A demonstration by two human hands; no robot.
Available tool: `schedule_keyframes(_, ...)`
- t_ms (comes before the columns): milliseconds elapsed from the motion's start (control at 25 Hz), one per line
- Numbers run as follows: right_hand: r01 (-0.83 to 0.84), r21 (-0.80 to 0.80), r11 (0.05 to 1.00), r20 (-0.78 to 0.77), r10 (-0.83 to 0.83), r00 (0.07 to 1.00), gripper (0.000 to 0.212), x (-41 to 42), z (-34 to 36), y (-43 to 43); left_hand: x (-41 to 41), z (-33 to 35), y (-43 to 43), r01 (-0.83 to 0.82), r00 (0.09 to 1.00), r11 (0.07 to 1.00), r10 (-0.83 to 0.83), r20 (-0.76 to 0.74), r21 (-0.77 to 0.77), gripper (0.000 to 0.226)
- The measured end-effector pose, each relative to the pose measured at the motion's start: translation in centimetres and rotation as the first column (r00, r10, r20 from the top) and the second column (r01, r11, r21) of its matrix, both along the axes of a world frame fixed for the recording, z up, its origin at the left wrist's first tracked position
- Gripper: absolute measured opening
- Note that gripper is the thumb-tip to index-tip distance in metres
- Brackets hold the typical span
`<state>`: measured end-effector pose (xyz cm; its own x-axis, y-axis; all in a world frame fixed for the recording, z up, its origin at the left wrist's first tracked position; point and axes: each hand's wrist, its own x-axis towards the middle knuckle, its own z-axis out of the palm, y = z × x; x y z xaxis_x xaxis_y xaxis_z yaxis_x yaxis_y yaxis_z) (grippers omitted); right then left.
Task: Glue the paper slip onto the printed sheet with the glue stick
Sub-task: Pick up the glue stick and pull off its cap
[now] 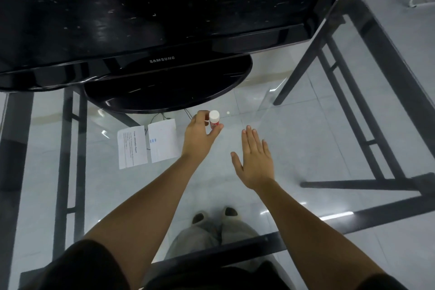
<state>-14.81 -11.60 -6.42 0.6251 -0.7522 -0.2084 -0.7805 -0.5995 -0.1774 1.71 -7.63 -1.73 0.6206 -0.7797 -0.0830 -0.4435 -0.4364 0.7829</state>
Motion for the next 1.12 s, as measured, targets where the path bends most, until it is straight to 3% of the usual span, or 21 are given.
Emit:
schedule_keyframes(120,0.004,0.003,1.0,0.012,-0.004,1.0,0.071,0.0,-0.1,0.0,-0.2,-0.1,-0.1,0.009,1.0,1.0,-0.009,-0.008,-0.024,0.026)
schedule_keyframes(400,-0.03,0.025,0.999,-0.011,0.03,0.999,0.072,0.0,0.6,-0.2,-0.7,2.0,0.9,0.035,0.996,0.999,-0.038,-0.08,-0.039,0.026)
schedule_keyframes(520,0.001,0.101,0.995,0.112,-0.012,0.994,0.065,0.3,2.2,-1.0,-1.2,3.3,2.1,0.092,0.989,0.995,-0.097,-0.114,-0.047,0.032)
schedule_keyframes(600,0.078,0.139,0.987,0.339,-0.121,0.933,0.053,1.0,4.2,-1.9,-1.4,4.0,2.7,0.109,0.988,0.992,-0.115,-0.1,-0.058,0.033)
schedule_keyframes(720,0.103,0.379,0.92,0.605,-0.33,0.724,0.039,2.3,8.1,-3.2,-1.7,4.8,3.4,0.097,0.985,0.99,-0.11,-0.131,-0.102,0.019)
schedule_keyframes(840,-0.057,0.617,0.785,0.633,-0.452,0.629,0.042,3.2,11.5,-3.8,-1.8,5.4,3.4,0.108,0.987,0.988,-0.121,-0.11,-0.113,0.018)
schedule_keyframes(1120,-0.131,0.66,0.74,0.635,-0.457,0.622,0.019,3.9,12.9,-5.3,-1.8,5.8,2.6,0.154,0.986,0.982,-0.16,-0.046,-0.108,0.019)
